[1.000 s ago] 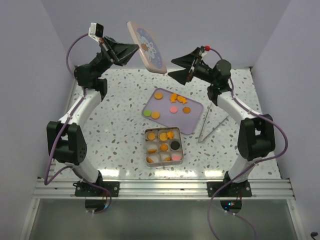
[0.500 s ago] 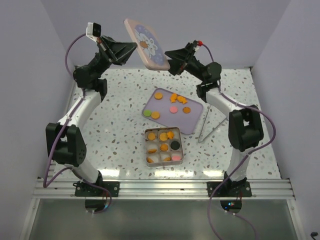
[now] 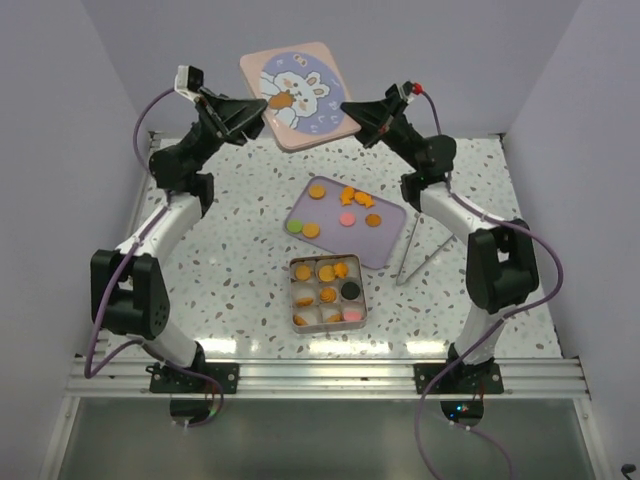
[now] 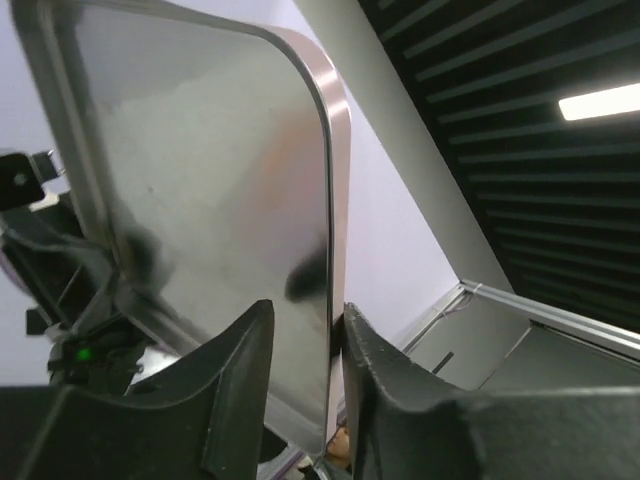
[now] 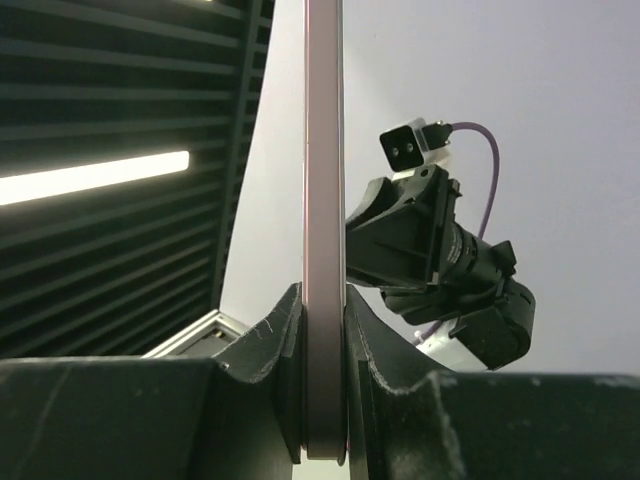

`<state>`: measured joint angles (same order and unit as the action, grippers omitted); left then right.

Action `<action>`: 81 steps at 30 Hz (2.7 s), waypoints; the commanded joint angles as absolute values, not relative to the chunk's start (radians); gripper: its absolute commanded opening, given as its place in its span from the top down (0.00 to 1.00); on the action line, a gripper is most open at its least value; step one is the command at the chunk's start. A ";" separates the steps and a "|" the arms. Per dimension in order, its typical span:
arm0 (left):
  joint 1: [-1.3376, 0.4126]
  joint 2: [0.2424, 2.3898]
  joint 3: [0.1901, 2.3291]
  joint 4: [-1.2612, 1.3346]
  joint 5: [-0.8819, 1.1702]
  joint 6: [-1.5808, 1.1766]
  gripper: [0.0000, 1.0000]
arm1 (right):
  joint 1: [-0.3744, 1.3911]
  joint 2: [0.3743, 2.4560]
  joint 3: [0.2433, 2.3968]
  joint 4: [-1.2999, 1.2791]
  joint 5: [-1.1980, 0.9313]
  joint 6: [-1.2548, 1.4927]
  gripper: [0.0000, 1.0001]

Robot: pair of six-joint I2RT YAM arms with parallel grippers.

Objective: Pack the cookies

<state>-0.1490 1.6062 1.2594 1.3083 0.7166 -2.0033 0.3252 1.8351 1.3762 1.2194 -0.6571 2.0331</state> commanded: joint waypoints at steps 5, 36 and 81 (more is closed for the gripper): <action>-0.153 1.503 1.034 1.591 1.012 -2.179 0.05 | 0.255 1.573 1.253 0.998 -0.762 1.773 1.00; -0.133 1.298 0.752 -0.500 0.572 -0.538 0.00 | 0.140 0.177 0.204 -0.187 -0.425 1.503 1.00; -0.196 1.388 0.541 -0.213 0.715 -0.788 0.00 | 0.756 0.543 0.017 0.267 0.230 1.608 0.71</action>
